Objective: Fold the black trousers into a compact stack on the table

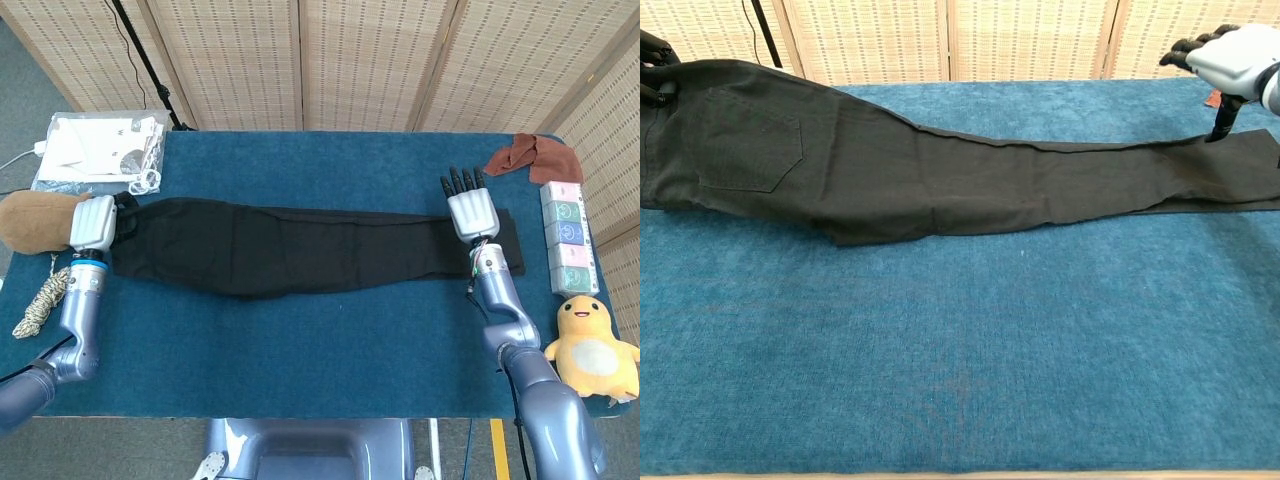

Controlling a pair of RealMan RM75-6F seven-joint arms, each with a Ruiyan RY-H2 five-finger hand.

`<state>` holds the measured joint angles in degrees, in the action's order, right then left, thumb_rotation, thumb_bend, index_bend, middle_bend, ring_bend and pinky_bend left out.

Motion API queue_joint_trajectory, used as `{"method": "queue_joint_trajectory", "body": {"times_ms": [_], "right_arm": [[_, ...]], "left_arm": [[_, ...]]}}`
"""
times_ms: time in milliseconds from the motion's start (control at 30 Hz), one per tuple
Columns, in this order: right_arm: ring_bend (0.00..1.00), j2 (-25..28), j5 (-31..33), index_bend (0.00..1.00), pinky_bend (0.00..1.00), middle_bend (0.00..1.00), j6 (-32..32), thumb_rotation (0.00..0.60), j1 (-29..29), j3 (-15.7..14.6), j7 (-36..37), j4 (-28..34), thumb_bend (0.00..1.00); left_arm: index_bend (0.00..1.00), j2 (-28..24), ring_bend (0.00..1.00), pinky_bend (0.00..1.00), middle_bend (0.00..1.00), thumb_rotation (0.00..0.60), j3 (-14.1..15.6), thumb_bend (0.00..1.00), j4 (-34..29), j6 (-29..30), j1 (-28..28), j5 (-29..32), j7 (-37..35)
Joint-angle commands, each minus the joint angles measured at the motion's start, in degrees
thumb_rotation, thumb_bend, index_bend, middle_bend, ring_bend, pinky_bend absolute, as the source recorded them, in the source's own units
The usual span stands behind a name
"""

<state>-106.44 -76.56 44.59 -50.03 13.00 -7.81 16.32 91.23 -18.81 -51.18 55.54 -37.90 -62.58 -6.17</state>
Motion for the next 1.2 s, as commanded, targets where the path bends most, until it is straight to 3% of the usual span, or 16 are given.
{"method": "queue_joint_trajectory", "body": {"times_ms": [33, 267, 467, 600, 900, 1000, 1067, 1133, 1200], "right_arm": [[0.0, 2.63, 1.55, 0.0, 0.0, 0.0, 3.47, 0.6, 1.74, 1.64, 0.78, 4.39, 0.08], [0.0, 9.81, 2.29, 0.0, 0.0, 0.0, 11.14, 0.6, 7.75, 1.84, -0.94, 17.53, 0.08], [0.0, 19.19, 1.55, 0.0, 0.0, 0.0, 19.73, 0.6, 17.44, -1.42, -3.71, 36.92, 0.08], [0.0, 23.89, 1.05, 0.01, 0.0, 0.0, 23.04, 0.6, 22.18, -3.89, -4.75, 46.66, 0.08], [0.0, 28.52, -1.17, 0.02, 0.0, 0.0, 27.85, 0.6, 27.29, -7.04, -5.28, 56.26, 0.08], [0.0, 28.98, -1.47, 0.02, 0.0, 0.0, 28.61, 0.6, 27.93, -7.21, -5.27, 57.26, 0.08], [0.0, 29.13, -1.56, 0.01, 0.0, 0.0, 29.0, 0.6, 28.34, -7.31, -5.31, 57.65, 0.07], [0.0, 29.11, -1.63, 0.01, 0.0, 0.0, 29.24, 0.6, 28.76, -7.51, -5.31, 57.78, 0.06], [0.0, 28.97, -1.61, 0.01, 0.0, 0.0, 29.44, 0.6, 29.21, -7.71, -5.15, 57.8, 0.05]], "left_arm": [[0.65, 0.42, 0.56, 0.51, 0.56, 0.6, 0.12, 0.49, 1.06, 0.13, -0.06, -0.45, -0.72], [0.65, 1.78, 0.56, 0.51, 0.56, 0.6, 0.73, 0.49, 4.74, 0.44, -0.68, -2.26, -2.39], [0.65, 4.46, 0.56, 0.51, 0.56, 0.6, 1.41, 0.49, 10.34, 0.38, -2.13, -4.19, -4.0], [0.65, 6.54, 0.55, 0.51, 0.56, 0.6, 2.08, 0.49, 14.54, -0.46, -3.11, -5.15, -4.65], [0.58, 12.0, 0.52, 0.51, 0.51, 0.6, 3.04, 0.49, 24.5, -3.81, -5.45, -6.4, -7.39], [0.44, 13.36, 0.43, 0.46, 0.4, 0.6, 3.21, 0.48, 26.85, -4.46, -5.91, -6.72, -8.4], [0.2, 14.11, 0.28, 0.36, 0.21, 0.6, 3.39, 0.43, 28.26, -5.25, -6.21, -6.93, -9.06], [0.04, 14.63, 0.14, 0.28, 0.05, 0.6, 3.65, 0.37, 29.28, -6.51, -6.45, -7.12, -9.69], [0.0, 14.99, 0.05, 0.22, 0.0, 0.6, 3.7, 0.32, 29.99, -7.51, -6.64, -7.16, -10.3]]}}
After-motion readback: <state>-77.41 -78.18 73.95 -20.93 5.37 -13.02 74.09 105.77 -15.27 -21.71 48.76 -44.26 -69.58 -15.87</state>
